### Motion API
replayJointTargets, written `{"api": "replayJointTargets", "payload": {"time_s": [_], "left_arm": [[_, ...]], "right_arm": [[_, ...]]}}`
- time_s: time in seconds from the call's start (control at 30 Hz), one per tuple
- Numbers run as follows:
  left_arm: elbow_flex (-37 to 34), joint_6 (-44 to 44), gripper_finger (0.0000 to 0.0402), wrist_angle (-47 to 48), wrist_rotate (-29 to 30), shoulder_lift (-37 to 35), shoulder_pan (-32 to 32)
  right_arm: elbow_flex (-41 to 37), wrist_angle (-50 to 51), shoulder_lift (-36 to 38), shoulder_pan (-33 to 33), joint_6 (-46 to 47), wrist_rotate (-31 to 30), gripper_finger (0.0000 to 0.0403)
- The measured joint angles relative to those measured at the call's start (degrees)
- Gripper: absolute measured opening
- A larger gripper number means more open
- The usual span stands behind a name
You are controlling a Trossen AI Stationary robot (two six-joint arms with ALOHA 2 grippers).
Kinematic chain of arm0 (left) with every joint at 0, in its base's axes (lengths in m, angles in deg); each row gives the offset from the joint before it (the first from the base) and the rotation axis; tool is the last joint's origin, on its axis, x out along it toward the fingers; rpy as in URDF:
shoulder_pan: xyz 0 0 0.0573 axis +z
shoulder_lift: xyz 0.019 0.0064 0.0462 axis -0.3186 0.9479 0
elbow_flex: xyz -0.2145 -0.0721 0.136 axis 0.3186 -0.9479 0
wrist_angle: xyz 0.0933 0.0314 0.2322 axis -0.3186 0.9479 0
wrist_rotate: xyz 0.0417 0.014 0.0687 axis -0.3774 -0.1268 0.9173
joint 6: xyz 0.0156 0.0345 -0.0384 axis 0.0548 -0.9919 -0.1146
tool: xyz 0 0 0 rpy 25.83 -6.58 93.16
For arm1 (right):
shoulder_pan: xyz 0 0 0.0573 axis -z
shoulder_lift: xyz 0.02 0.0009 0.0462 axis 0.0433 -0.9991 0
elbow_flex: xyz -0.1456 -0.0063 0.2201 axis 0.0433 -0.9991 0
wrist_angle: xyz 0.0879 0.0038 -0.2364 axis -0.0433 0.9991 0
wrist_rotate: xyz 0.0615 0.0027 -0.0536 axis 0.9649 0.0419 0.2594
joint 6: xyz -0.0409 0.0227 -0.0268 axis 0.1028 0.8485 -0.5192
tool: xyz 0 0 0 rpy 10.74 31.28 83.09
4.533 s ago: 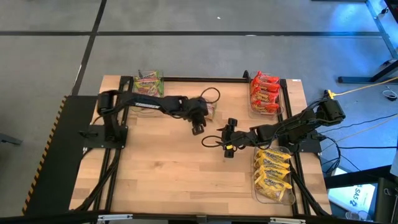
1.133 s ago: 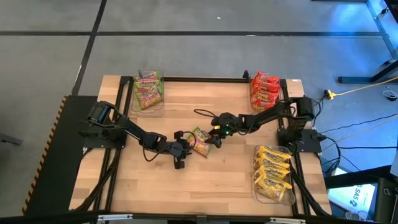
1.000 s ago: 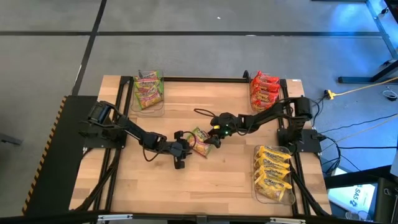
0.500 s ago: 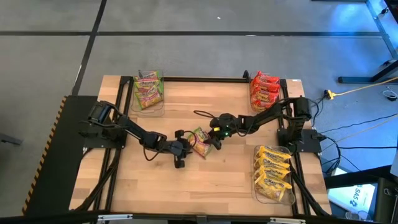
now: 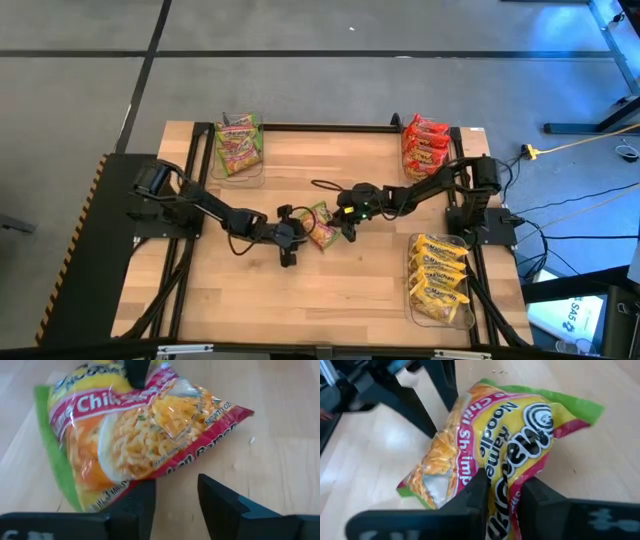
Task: Sort Maruchan noodles
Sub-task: Put the green noodle pack into the top left transparent bin
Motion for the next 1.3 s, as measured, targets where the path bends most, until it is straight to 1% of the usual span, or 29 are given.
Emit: {"api": "replayJointTargets", "payload": {"time_s": [0.07,0.2,0.3,0.4,0.5,0.6,0.7,0.8,0.93,1.1,1.17,1.23,1.3], "left_arm": [[0.0,1.5,0.0151,4.0,-0.2,-2.4,0.0],[0.1,2.8,0.0182,9.0,-0.7,-8.4,0.0],[0.1,2.8,0.0203,10.4,-0.2,-12.7,0.0],[0.1,2.6,0.0226,10.0,2.0,-16.4,0.1],[0.1,2.8,0.0247,9.6,4.4,-18.7,1.1],[0.1,5.1,0.0263,8.2,3.9,-19.2,3.2],[0.1,5.8,0.0268,6.1,1.6,-18.1,5.0],[0.1,5.8,0.0267,3.7,-2.2,-17.4,6.5],[0.1,4.4,0.0264,0.4,-6.1,-17.1,8.7],[0.3,2.3,0.0264,-2.3,-14.4,-16.4,13.1],[1.7,-0.5,0.0264,-0.6,-17.6,-15.6,14.7],[4.9,-3.3,0.0264,1.1,-22.0,-14.2,16.2],[8.3,-6.7,0.0264,4.6,-24.2,-12.3,17.2]], "right_arm": [[0.0,0.0,0.0,-0.3,-0.7,-0.7,0.0049],[0.0,0.2,0.5,-1.2,-3.8,-2.2,0.0048],[-0.1,1.3,2.1,-2.2,-6.1,-4.1,0.0047],[-0.1,2.5,4.1,-3.8,-9.6,-7.1,0.0047],[-0.1,2.9,5.6,-6.0,-14.1,-11.4,0.0047],[0.0,3.0,6.4,-8.6,-18.3,-16.1,0.0047],[0.0,2.8,6.5,-10.7,-22.2,-19.5,0.0047],[0.0,2.6,6.5,-12.2,-24.5,-21.5,0.0047],[0.0,2.0,6.5,-12.7,-25.9,-22.2,0.0047],[0.0,1.8,6.5,-12.5,-26.5,-22.1,0.0047],[0.0,1.8,6.5,-12.5,-27.0,-22.1,0.0047],[0.0,1.6,6.5,-12.5,-27.1,-22.1,0.0047],[0.0,1.3,6.5,-12.5,-27.1,-22.1,0.0048]]}}
